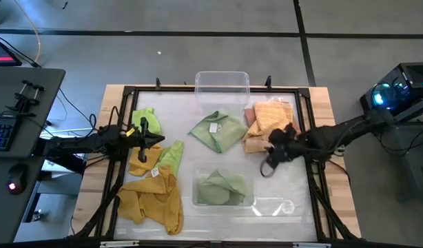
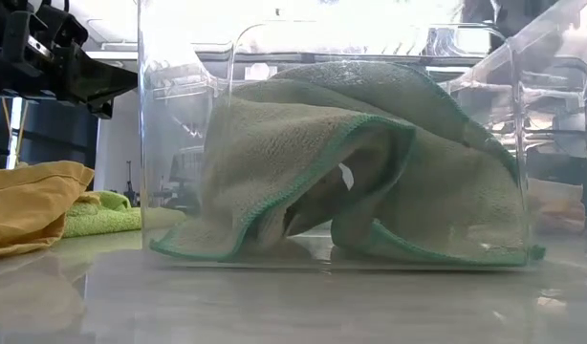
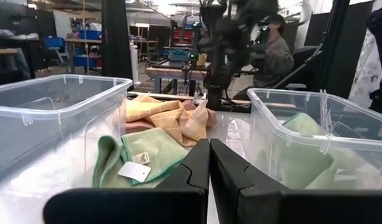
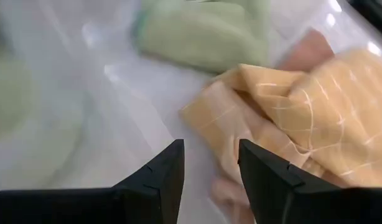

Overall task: Sort towels by color in basket
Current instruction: Put the orange towel into the top transparent bin

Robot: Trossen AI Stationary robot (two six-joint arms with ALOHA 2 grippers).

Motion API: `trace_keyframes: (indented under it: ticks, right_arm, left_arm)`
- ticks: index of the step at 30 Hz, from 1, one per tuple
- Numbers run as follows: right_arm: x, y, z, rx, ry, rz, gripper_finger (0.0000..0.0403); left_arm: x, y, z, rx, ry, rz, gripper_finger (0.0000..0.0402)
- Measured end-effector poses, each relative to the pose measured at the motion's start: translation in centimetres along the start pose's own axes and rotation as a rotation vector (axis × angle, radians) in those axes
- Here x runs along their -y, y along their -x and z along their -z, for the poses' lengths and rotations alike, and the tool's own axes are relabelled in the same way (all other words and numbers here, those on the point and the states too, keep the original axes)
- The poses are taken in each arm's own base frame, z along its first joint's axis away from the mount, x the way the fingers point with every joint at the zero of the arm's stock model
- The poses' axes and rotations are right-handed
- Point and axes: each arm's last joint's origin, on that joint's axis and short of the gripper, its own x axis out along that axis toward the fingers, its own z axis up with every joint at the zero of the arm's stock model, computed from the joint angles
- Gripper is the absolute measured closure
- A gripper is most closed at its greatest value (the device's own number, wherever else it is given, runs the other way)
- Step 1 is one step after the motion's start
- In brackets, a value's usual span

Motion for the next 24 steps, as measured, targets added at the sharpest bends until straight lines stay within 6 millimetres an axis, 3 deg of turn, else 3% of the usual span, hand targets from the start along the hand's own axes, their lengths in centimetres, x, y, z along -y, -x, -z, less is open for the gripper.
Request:
trace_keyframes:
  ticks: [4, 8, 14, 19, 24]
  right_arm:
    - [2.3, -3.9, 0.7, 0.028, -0.038, 0.067, 0.0258]
    - [4.0, -6.4, 0.2, 0.069, 0.015, 0.107, 0.0252]
    - [4.9, -7.4, -1.2, 0.137, 0.205, 0.107, 0.0207]
    - [6.0, -7.7, -0.5, 0.007, 0.394, 0.130, 0.0182]
    - [6.6, -8.7, 0.6, -0.020, 0.424, 0.110, 0.0188]
  left_arm:
    - [0.0, 0.0, -0.2, 0.016, -0.020, 0.000, 0.0401]
    - [0.0, 0.0, -0.3, 0.031, -0.019, 0.001, 0.0401]
    - [0.0, 0.0, -0.3, 0.031, -0.021, 0.001, 0.0401]
    - [0.0, 0.0, -0.3, 0.030, -0.001, 0.001, 0.0401]
    - [0.0, 0.0, -0.2, 0.017, 0.008, 0.001, 0.0401]
